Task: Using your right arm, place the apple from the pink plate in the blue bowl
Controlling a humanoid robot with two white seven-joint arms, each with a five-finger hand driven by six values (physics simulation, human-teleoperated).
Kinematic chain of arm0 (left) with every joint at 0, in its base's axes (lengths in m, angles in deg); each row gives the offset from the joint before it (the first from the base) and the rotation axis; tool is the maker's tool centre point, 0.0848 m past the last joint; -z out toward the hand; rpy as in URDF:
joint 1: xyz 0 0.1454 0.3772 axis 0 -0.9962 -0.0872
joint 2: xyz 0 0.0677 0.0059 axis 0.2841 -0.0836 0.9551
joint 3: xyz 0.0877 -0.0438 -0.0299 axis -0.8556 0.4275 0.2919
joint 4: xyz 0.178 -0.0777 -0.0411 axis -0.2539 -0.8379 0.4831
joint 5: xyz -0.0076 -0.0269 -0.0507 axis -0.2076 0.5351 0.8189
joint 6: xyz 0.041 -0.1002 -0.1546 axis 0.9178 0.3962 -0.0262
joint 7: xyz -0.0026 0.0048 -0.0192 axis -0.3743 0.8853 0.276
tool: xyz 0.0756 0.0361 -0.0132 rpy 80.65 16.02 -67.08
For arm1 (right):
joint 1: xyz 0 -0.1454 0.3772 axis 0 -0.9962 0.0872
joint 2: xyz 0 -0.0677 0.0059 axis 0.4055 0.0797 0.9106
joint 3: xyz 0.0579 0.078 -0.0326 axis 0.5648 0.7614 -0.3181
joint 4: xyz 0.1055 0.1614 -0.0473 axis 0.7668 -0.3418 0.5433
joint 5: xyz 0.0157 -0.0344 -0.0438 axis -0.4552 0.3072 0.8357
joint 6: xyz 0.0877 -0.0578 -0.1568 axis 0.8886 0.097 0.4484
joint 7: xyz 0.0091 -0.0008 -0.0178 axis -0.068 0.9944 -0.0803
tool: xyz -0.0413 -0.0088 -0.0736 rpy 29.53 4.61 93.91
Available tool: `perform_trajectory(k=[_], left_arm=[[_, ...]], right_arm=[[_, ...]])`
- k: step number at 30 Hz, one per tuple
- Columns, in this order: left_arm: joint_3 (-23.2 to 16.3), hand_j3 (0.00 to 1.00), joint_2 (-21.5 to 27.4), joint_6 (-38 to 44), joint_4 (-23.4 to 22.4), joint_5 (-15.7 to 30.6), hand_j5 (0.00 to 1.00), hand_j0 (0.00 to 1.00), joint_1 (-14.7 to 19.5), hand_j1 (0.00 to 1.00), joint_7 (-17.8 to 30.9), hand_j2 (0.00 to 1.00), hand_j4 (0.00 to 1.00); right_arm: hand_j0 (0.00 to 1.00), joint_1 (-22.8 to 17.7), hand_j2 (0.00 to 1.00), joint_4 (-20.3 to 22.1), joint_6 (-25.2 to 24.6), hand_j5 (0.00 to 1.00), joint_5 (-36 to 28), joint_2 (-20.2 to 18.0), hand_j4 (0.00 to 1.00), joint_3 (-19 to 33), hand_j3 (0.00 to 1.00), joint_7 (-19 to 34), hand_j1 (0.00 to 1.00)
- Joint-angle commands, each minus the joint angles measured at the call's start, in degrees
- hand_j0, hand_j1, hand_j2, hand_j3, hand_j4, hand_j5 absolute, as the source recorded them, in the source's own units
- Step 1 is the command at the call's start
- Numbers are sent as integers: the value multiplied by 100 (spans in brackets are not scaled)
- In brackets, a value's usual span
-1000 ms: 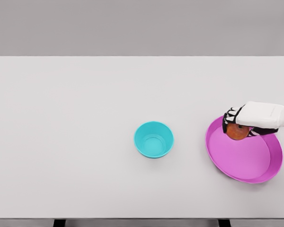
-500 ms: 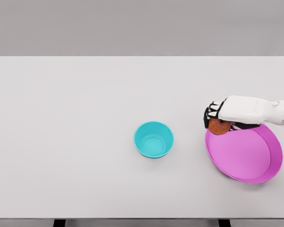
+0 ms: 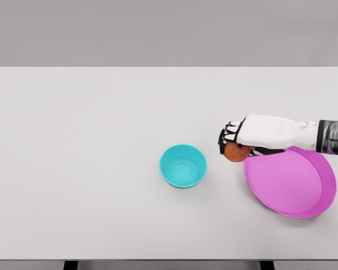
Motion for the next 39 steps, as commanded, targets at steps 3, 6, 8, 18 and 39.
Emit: perform_trajectory(k=[3, 6, 8, 18, 39], left_arm=[[0, 100, 1, 0, 4, 0, 100, 100, 0, 100, 1, 100, 100], [0, 100, 1, 0, -4, 0, 100, 100, 0, 100, 1, 100, 100], [0, 100, 1, 0, 4, 0, 100, 100, 0, 100, 1, 100, 100], [0, 100, 1, 0, 4, 0, 100, 100, 0, 100, 1, 100, 100], [0, 100, 1, 0, -4, 0, 100, 100, 0, 100, 1, 100, 100]], right_arm=[[31, 0, 31, 7, -27, 31, -44, 292, 31, -2, 31, 11, 31], [31, 0, 31, 7, -27, 31, -44, 450, 31, -2, 31, 11, 31], [31, 0, 31, -2, -27, 31, -26, 573, 31, -10, 31, 11, 31], [31, 308, 31, -19, -27, 31, 106, 977, 31, -520, 31, 11, 31], [37, 782, 37, -125, -27, 37, 316, 1285, 37, -1109, 37, 11, 37]])
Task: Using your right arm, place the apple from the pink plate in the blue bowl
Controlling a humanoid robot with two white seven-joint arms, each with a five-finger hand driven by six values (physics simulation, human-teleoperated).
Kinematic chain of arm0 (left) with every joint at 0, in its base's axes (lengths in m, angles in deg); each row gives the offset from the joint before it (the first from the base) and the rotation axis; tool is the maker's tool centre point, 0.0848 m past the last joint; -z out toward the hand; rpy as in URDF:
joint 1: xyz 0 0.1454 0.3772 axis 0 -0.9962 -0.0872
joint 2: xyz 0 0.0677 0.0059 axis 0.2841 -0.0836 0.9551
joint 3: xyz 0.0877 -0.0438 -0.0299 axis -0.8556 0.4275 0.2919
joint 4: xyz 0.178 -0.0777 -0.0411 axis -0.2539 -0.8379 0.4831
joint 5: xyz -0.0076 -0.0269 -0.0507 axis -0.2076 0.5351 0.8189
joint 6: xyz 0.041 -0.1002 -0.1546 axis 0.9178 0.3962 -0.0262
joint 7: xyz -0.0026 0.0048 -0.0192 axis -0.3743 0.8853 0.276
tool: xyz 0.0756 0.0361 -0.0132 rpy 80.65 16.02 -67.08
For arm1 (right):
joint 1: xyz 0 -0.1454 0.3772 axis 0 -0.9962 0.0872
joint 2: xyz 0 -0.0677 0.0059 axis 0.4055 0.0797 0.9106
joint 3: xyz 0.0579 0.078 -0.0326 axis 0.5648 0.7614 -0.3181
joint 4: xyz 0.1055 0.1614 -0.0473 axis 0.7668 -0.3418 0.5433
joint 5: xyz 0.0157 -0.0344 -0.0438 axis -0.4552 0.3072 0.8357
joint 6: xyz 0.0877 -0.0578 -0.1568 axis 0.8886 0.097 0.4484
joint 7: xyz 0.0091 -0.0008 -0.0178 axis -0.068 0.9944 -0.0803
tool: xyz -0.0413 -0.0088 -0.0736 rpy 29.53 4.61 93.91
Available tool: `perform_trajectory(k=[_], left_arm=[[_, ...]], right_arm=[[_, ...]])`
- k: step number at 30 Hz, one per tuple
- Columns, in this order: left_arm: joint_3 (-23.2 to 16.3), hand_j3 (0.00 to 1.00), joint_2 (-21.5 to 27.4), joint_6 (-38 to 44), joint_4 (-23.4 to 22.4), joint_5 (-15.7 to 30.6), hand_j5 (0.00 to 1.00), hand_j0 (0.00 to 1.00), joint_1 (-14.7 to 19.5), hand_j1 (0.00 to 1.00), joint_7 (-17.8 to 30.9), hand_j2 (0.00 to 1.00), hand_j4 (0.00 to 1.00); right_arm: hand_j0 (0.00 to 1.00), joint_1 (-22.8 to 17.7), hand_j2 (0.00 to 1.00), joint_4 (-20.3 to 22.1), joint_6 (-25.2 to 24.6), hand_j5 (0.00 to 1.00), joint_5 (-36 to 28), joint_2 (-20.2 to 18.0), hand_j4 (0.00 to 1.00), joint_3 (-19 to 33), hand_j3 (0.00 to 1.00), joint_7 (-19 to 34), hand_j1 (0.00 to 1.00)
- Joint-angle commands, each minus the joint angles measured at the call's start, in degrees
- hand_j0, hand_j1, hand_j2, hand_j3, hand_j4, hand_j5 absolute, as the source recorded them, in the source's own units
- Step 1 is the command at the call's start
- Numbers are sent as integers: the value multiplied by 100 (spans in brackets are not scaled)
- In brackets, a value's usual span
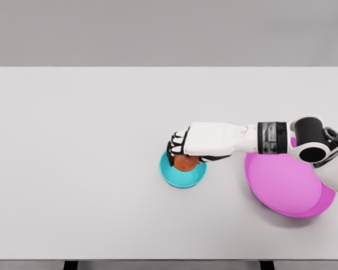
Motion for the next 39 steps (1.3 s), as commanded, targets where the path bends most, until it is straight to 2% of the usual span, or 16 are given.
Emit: perform_trajectory(k=[1, 2, 3, 4, 13, 17, 19, 22, 24, 27, 28, 33, 39], left_arm=[[0, 100, 1, 0, 5, 0, 100, 100, 0, 100, 1, 100, 100], [0, 100, 1, 0, 5, 0, 100, 100, 0, 100, 1, 100, 100], [0, 100, 1, 0, 5, 0, 100, 100, 0, 100, 1, 100, 100], [0, 100, 1, 0, -4, 0, 100, 100, 0, 100, 1, 100, 100], [0, 100, 1, 0, -4, 0, 100, 100, 0, 100, 1, 100, 100], [0, 100, 1, 0, 5, 0, 100, 100, 0, 100, 1, 100, 100], [0, 100, 1, 0, 5, 0, 100, 100, 0, 100, 1, 100, 100], [0, 100, 1, 0, -4, 0, 100, 100, 0, 100, 1, 100, 100], [0, 100, 1, 0, -4, 0, 100, 100, 0, 100, 1, 100, 100], [0, 100, 1, 0, 5, 0, 100, 100, 0, 100, 1, 100, 100], [0, 100, 1, 0, -4, 0, 100, 100, 0, 100, 1, 100, 100], [0, 100, 1, 0, -4, 0, 100, 100, 0, 100, 1, 100, 100], [0, 100, 1, 0, -4, 0, 100, 100, 0, 100, 1, 100, 100]], right_arm=[[37, 0, 37, -4, -25, 37, -41, 9, 37, -36, 37, 8, 37], [50, 0, 50, -4, -25, 50, -41, 9, 50, -36, 50, 8, 50], [80, 0, 80, -4, -25, 80, -41, 9, 80, -36, 80, 8, 80], [100, 0, 100, 40, -25, 100, -41, 0, 100, -36, 100, 8, 100], [100, 35, 100, 93, -25, 100, -50, -70, 100, 78, 100, 8, 100], [100, 9, 100, 374, -25, 100, -76, -518, 100, 825, 100, 8, 100], [100, -26, 100, 357, -25, 100, -182, -633, 100, 1221, 100, 8, 100], [100, -62, 100, 243, -25, 100, -463, -852, 100, 1414, 100, 8, 100], [100, -342, 100, 40, -25, 100, -630, -791, 100, 2064, 100, 8, 100], [100, -1239, 100, -30, -25, 100, -630, -756, 100, 3321, 100, 8, 100], [100, -1371, 100, -30, -25, 100, -621, -756, 100, 3436, 100, 8, 100], [100, -1661, 100, -329, -25, 100, -595, -747, 100, 3453, 100, 8, 100], [100, -1696, 100, -399, -25, 100, -542, -738, 100, 3453, 100, 8, 100]])
